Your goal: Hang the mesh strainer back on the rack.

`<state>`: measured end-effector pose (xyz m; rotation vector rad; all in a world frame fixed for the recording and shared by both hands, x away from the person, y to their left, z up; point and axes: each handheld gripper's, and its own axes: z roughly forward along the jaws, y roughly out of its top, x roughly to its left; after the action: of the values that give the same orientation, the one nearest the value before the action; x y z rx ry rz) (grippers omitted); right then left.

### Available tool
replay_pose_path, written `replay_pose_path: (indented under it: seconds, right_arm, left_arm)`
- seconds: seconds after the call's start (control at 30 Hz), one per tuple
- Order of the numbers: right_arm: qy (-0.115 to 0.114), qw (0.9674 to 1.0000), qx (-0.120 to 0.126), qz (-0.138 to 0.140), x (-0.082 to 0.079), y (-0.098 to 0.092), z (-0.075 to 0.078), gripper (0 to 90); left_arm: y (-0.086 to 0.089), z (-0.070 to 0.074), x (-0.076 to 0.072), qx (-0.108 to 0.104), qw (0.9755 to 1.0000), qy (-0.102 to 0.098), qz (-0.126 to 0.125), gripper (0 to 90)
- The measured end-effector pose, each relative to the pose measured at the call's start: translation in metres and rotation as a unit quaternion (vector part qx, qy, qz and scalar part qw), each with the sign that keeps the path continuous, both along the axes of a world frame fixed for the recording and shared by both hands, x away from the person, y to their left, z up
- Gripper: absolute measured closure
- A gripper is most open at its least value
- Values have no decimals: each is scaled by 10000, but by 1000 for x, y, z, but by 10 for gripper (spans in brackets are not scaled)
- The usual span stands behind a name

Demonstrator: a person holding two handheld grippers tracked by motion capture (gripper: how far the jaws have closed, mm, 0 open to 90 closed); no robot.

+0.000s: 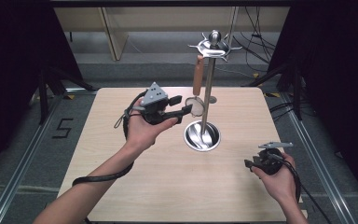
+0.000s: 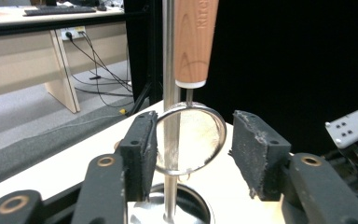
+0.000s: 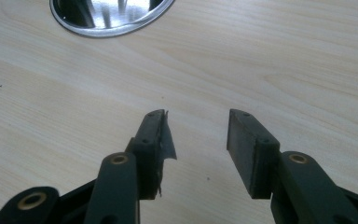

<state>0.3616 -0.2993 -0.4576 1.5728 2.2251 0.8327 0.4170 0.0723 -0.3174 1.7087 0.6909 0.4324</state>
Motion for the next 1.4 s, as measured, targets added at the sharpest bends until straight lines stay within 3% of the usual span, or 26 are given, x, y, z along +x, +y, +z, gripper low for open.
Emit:
replay_pose_path:
  seconds: [0.13, 0.23, 0.43, 0.47, 0.57, 0.83, 0.97, 1.2, 1.27, 1.4]
  right_arm:
    - [-32, 10000, -19, -14, 0, 0, 1, 576]
    - [-12, 10000, 46, 16, 0, -1, 0, 575]
    - [-20, 9999, 108, 60, 1, 0, -1, 573]
    - [33, 9999, 65, -122, -1, 2, 1, 573]
    - [0, 9998, 147, -132, -1, 3, 0, 572]
    - [-34, 10000, 63, 2, 0, 0, 0, 569]
    - [-42, 10000, 32, -34, 0, 1, 0, 567]
    - [-34, 10000, 27, -30, 0, 2, 1, 566]
    - [-5, 9999, 90, -141, -1, 3, 1, 565]
    - [-35, 9999, 131, -101, 0, 3, 0, 564]
  left_arm:
    - [20, -5, -3, -27, 10000, 79, -14, 433]
    - [37, -11, -6, -46, 9995, 278, 129, 393]
    - [68, -22, -9, 2, 9985, 400, 382, 365]
    - [68, -22, -9, 2, 9985, 400, 382, 366]
    - [89, -28, -13, 106, 9977, 436, 500, 366]
    - [129, -48, -23, 100, 9947, 586, 839, 364]
    - [151, -65, -32, 86, 9917, 705, 1075, 365]
    - [170, -80, -40, 140, 9889, 810, 1234, 367]
    - [174, -89, -44, 195, 9880, 853, 1271, 367]
    - [178, -102, -47, 263, 9865, 951, 1306, 366]
